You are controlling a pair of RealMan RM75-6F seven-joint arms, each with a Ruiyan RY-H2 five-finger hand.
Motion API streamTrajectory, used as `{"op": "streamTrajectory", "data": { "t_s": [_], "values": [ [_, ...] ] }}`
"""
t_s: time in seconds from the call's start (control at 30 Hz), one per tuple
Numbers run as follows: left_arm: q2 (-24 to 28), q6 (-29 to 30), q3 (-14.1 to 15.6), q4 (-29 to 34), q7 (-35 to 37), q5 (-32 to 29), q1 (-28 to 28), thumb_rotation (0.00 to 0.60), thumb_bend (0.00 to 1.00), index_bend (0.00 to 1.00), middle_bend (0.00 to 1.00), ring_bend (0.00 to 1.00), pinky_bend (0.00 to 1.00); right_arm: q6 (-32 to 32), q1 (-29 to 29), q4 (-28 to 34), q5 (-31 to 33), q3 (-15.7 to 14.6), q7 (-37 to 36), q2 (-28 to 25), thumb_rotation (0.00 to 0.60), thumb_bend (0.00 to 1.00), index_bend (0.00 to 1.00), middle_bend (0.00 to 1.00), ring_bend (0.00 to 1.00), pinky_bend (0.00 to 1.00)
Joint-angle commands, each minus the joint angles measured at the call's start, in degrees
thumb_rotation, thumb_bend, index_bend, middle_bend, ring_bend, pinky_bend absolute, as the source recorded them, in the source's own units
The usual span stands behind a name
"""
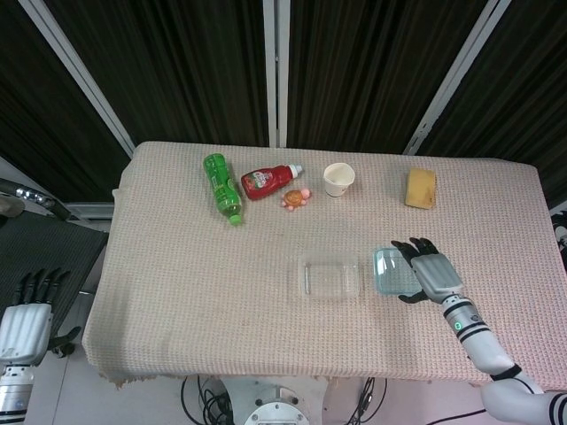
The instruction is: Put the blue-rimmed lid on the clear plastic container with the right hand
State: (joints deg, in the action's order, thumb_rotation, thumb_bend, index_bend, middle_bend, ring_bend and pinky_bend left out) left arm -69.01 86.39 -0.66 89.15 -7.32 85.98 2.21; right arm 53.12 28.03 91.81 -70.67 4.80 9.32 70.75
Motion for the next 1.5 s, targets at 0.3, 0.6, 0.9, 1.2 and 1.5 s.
{"op": "streamTrajectory", "data": {
  "t_s": [0.3, 0.6, 0.9, 1.2, 1.5],
  "values": [
    [-1.1, 1.1, 0.1, -2.0, 2.2, 1.3, -0.2, 0.6, 0.0, 0.12, 0.08, 0.0, 0.0, -7.2, 15.0, 17.3, 14.0, 5.2, 18.4, -1.1, 0.6, 0.09, 0.08, 0.41, 0.05, 0.0],
    [-1.3, 1.6, 0.2, -4.5, 5.3, 1.2, -0.8, 0.6, 0.0, 0.12, 0.08, 0.0, 0.0, -1.0, 23.4, 20.1, 31.3, 2.3, 31.3, 4.7, 0.6, 0.09, 0.08, 0.41, 0.05, 0.0],
    [-2.2, 1.1, 0.0, -6.8, 7.5, 1.8, -0.1, 0.6, 0.0, 0.12, 0.08, 0.0, 0.0, 10.2, 23.5, 23.3, 38.1, 0.4, 34.7, 6.9, 0.6, 0.09, 0.07, 0.42, 0.05, 0.0],
    [-2.5, 0.8, -0.1, -7.5, 8.2, 1.9, 0.2, 0.6, 0.0, 0.12, 0.08, 0.0, 0.0, 12.7, 23.9, 21.6, 40.0, 1.3, 33.7, 10.8, 0.6, 0.09, 0.06, 0.42, 0.05, 0.0],
    [-2.6, 0.4, -0.1, -8.5, 9.3, 1.8, 0.5, 0.6, 0.0, 0.12, 0.08, 0.0, 0.0, 15.9, 24.6, 20.6, 43.5, 2.7, 34.3, 14.0, 0.6, 0.1, 0.05, 0.41, 0.05, 0.0]
  ]
}}
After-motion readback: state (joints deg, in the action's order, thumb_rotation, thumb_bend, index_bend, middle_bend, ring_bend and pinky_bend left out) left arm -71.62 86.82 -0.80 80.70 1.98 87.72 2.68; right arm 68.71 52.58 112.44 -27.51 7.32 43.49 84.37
